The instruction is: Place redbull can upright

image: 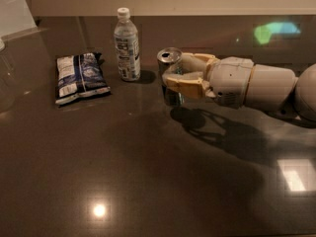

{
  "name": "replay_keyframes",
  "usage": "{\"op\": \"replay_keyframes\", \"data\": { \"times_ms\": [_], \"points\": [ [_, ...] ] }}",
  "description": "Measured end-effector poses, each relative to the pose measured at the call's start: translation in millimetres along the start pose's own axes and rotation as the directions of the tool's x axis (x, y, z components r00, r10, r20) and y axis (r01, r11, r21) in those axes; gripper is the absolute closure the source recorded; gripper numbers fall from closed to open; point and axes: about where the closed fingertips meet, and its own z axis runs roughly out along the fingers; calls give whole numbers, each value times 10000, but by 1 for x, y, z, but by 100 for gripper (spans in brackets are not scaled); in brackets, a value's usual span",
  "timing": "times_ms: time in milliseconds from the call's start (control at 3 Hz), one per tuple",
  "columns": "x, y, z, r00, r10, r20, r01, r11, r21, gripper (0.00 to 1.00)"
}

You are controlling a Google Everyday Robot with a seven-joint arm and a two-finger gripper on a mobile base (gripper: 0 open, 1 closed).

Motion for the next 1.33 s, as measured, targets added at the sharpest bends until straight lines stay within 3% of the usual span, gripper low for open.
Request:
{"op": "replay_keyframes", "data": {
  "times_ms": [667,1333],
  "points": [
    [15,-10,-4,9968,715,370,-700,9968,-398,100],
    [26,-16,-9,9911,1242,480,-1212,9907,-618,59]
  ]
}}
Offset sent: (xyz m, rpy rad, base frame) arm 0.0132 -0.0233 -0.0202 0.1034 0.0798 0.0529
